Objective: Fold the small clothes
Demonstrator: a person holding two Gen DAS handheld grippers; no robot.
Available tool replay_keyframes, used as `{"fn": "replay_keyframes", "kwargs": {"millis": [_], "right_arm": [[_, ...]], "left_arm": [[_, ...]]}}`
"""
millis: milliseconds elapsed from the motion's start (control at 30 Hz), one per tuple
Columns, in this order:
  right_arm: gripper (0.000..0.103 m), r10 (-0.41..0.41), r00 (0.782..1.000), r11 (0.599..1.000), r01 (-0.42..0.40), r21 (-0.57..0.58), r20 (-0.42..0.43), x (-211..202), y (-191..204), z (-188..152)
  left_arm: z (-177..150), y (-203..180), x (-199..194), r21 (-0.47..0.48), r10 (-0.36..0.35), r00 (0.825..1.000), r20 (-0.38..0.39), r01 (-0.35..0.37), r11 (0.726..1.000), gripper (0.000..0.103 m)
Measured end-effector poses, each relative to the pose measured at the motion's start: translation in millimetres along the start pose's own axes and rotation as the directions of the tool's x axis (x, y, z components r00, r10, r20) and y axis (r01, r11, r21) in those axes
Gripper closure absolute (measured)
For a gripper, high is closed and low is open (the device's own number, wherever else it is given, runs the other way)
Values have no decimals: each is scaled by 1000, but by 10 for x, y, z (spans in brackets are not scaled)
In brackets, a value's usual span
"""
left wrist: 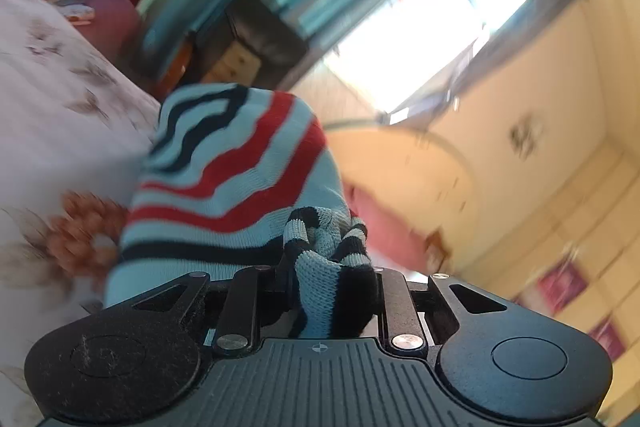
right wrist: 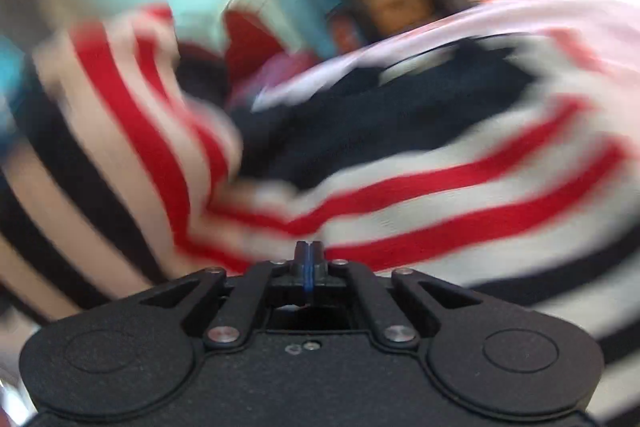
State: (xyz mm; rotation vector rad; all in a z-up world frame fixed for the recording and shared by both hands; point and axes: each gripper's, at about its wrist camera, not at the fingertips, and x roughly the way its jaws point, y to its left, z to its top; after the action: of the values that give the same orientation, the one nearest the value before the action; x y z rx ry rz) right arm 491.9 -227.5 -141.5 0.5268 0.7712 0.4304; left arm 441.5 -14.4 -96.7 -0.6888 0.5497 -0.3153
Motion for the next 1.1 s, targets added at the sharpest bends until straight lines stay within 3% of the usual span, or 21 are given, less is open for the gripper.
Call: {"fn": "replay_keyframes", "kwargs": {"millis": [67,167,233,267,300,367,433,467,533,600,733,867,1000,1100], "right_arm": [[89,-34,998,992,28,124,52,-324,-383,63],[77,-39,996,977,21,214,76,-761,-869,146],[76,18,998,964,-35,262,66,-964,-1104,219],[67,30,997,963,-47,264,69,-1047,-1154,248],[55,30,997,966,-47,255,71,-1116,-1177,280],[45,50,996,966,-66,249,71,-1205,-1197,317],[45,89,995,960,-100,262,52,-1224,-1188,348],[45,112,993,958,-119,261,43,-1220,-1161,355],[45,133,991,959,-130,250,5,-1195,-1088,351],[44,145,989,958,-130,255,-40,-1110,-1008,368],[40,155,981,957,-120,265,-118,-882,-921,366],[41,118,975,969,-71,235,-190,-605,-785,341],[58,-41,984,999,39,-12,-174,-472,-424,323],[77,-147,984,958,117,-262,-98,-435,-99,265]], "left_arm": [[-252,-163,281,64,45,996,-78,-40,997,82],[-653,-306,654,131,122,973,-197,-97,987,77],[-813,-509,614,211,142,978,-150,-108,972,59],[-803,-587,562,206,109,980,-165,-74,976,37],[-793,-671,437,196,67,982,-174,-32,980,32],[-683,-808,156,217,34,989,-145,-2,976,32],[-530,-795,-205,257,37,997,-60,-20,966,32],[-400,-720,-331,266,70,997,-19,-63,962,32],[-178,-430,-495,279,187,981,43,-192,941,32],[34,-142,-493,246,303,952,47,-305,920,32],[154,311,-326,180,350,937,-10,-342,922,32],[-153,504,-60,101,316,947,-56,-310,945,32],[-244,583,-7,65,304,951,-49,-300,952,27],[-189,544,43,93,307,950,-59,-301,949,27]]}}
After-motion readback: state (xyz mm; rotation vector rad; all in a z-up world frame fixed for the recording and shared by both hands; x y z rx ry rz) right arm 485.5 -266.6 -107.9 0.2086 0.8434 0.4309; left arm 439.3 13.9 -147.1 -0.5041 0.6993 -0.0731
